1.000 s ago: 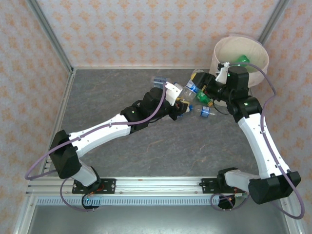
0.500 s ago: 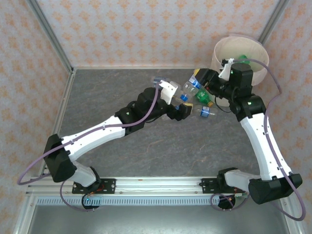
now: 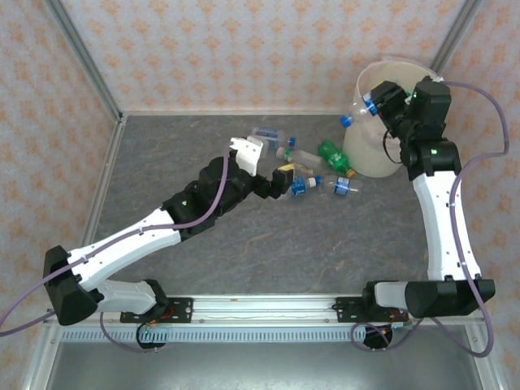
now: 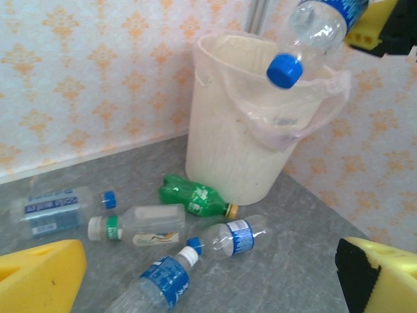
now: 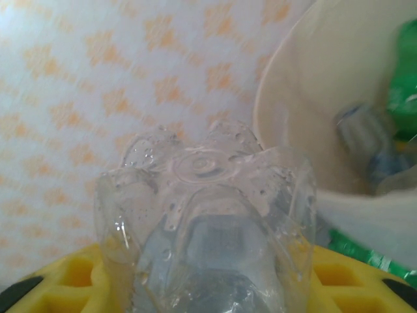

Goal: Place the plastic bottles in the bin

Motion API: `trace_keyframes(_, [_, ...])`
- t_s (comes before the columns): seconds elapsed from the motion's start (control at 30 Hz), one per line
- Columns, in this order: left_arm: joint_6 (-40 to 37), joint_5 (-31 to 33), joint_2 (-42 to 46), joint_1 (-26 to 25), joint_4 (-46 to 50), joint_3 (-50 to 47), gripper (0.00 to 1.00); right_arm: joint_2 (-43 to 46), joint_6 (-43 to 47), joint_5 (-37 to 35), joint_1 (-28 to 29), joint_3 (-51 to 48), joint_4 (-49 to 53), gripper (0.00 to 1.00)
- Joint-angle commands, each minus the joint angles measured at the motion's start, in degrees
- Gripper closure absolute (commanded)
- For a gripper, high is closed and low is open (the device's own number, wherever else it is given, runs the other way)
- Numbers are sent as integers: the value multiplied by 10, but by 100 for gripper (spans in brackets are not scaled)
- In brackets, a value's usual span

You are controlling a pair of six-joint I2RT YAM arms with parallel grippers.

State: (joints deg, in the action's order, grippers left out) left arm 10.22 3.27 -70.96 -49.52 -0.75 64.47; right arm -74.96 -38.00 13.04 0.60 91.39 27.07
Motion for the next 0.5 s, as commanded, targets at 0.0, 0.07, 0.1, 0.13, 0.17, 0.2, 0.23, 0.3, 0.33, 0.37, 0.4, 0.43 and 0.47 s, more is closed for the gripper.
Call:
trace_keyframes(0.0, [5, 43, 27, 2, 23, -13, 1, -20, -33, -93, -17, 37, -40, 57])
trace_keyframes(0.07, [5, 51, 40, 2, 31, -19, 1, -36, -45, -130, -23, 46, -53, 58])
trace_keyframes(0.1, [6, 56, 47, 2, 35, -23, 1, -45, -51, -155, -25, 53, -58, 58])
trace_keyframes(0.13, [7, 61, 54, 2, 38, -28, 1, -54, -58, -179, -26, 59, -59, 58])
trace_keyframes(0.17, [7, 65, 58, 2, 41, -31, 1, -61, -63, -198, -29, 63, -65, 58])
trace_keyframes(0.2, [9, 68, 64, 2, 43, -35, 1, -69, -70, -217, -30, 67, -71, 58])
trace_keyframes(0.23, [10, 72, 69, 2, 47, -39, 1, -77, -82, -235, -31, 72, -74, 58])
trace_keyframes(0.3, [11, 79, 78, 2, 52, -45, 1, -90, -102, -266, -32, 78, -83, 58])
trace_keyframes(0.33, [11, 82, 81, 2, 55, -46, 1, -99, -112, -278, -33, 80, -86, 59])
trace_keyframes(0.37, [11, 86, 84, 2, 56, -49, 1, -109, -122, -288, -34, 84, -91, 59])
trace_keyframes(0.4, [11, 89, 87, 2, 58, -51, 1, -121, -129, -298, -35, 92, -95, 59])
trace_keyframes(0.43, [11, 90, 87, 2, 60, -51, 1, -133, -133, -305, -35, 102, -96, 60])
trace_keyframes(0.47, [11, 92, 89, 2, 63, -50, 1, -149, -134, -309, -36, 117, -95, 60])
